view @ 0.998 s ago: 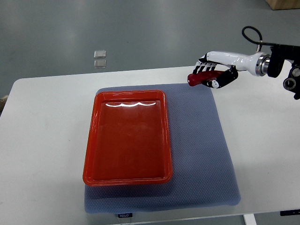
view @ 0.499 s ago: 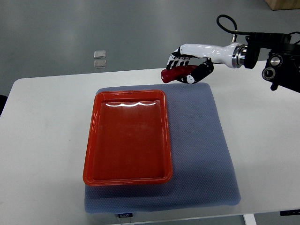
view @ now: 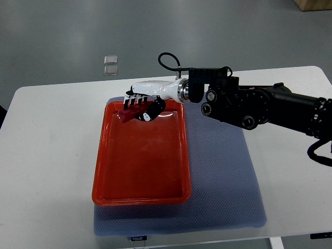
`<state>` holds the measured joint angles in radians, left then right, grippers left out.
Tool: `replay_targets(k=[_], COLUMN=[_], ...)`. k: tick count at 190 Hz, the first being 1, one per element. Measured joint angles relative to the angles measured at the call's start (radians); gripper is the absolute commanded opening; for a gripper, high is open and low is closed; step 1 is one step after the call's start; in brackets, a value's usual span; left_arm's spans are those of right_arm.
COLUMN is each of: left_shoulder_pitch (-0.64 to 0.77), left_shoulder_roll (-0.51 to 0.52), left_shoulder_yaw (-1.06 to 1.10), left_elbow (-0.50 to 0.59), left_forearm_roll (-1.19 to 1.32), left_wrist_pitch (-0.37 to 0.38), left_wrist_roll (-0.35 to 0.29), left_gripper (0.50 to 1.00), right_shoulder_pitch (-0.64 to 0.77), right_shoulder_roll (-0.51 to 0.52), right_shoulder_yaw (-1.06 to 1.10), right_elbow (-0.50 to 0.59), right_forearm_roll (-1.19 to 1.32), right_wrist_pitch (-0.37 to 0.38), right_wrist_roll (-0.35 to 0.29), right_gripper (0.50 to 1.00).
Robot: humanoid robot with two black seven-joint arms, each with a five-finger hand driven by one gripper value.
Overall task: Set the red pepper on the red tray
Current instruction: 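Carry the pepper over the red tray and lower it inside, then open the right hand, release the pepper, and raise the hand away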
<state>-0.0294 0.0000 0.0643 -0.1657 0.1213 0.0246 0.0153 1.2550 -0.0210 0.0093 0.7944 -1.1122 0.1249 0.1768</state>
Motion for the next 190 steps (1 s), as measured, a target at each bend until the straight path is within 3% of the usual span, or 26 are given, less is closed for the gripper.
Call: replay_targets(k=[59,159,173,190], left_shoulder_pitch=[0.000,0.000,0.000,0.000], left_shoulder_roll=[0.000,0.000,0.000,0.000], left_shoulder_yaw=[0.000,0.000,0.000,0.000], left_elbow=[0.000,-0.002,-0.002,-0.003], left_forearm_roll=[0.000,0.000,0.000,0.000], left_wrist_pitch=[0.000,0.000,0.000,0.000], left_wrist_roll=[0.000,0.003,0.003,0.004], left_gripper=[1.000,1.000,1.000,1.000], right_shoulder_pitch=[-0.102,-0.192,-0.192,-0.192], right_shoulder_roll=[0.021,0.021,0.021,0.021], right_shoulder_yaw=[0.001,0.005,0.005,0.008], right_elbow=[-0.133,-0.144,-0.144,-0.144], right_forearm_roll=[-0.016,-0.017,-0.014,-0.009], right_wrist_pitch=[-0.023,-0.085,-0.090,-0.091], right_wrist_roll=[0.001,0.007,0.008,0.008], right_gripper=[0.500,0.500,0.566,0.592])
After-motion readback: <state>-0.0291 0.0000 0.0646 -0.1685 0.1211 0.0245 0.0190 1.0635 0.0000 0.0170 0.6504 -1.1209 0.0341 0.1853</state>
